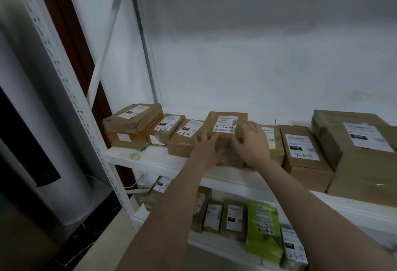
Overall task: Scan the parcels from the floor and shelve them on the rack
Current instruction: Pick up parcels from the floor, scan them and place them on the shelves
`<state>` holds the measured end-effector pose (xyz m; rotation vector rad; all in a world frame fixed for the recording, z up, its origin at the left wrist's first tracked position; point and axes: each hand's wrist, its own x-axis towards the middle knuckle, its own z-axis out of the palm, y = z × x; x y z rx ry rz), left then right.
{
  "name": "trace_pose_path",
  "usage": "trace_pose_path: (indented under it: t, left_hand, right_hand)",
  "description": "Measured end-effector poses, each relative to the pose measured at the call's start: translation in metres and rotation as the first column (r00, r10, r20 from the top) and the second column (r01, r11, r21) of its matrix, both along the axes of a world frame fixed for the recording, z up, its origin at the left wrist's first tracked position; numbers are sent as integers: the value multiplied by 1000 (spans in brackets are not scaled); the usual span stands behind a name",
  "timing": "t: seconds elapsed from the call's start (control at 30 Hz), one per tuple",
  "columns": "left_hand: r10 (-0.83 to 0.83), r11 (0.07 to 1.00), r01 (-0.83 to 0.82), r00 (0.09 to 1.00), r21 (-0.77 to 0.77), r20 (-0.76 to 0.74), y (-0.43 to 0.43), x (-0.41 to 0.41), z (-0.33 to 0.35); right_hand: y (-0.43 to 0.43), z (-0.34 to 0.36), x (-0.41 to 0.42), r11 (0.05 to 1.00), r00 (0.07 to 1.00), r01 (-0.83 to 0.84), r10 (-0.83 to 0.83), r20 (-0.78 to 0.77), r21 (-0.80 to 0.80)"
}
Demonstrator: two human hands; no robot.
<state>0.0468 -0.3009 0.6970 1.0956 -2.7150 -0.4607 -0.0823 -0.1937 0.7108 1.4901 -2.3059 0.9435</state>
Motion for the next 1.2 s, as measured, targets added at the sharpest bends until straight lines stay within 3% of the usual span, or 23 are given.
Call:
trace_pose_path:
  t: [0.17,0.33,0.47,0.57,0.67,0.77,0.9,1.07,1.2]
  left_hand:
    - [-150,982,148,989,-117,-9,-25,-2,-11]
    - [-168,949,148,985,-278,-49,-70,25,-30]
    - [82,909,-230,916,-347,-392,-113,79,-35]
    - [362,825,-457,879,-331,-311,-156,123,-28]
    - [483,801,-529,847,-279,-221,-199,150,-25]
    - [437,873,-458,887,-170,-150,-235,160,-32]
    - [325,928,-356,918,-109,-227,-256,159,-40]
    - [257,945,-298,931,-135,-260,-264,160,-41]
    - [274,921,-305,949,-243,-153,-264,167,-38]
  right_hand:
    - [-63,6,25,993,1000,-22,23,8,-113]
    - [-104,-11,55,986,994,-109,107,-21,-125]
    - [-126,-22,78,982,987,-160,158,-23,-103]
    - [-144,-30,93,988,990,-143,142,-7,-67]
    - [-158,-38,108,993,996,-85,86,13,-79]
    - [-170,-43,123,996,999,-27,28,16,-80]
    - [-185,-43,142,996,999,31,-28,35,-85]
    - [-188,-47,166,989,993,111,-106,57,-98]
    - [-185,-37,177,987,989,144,-141,40,-74]
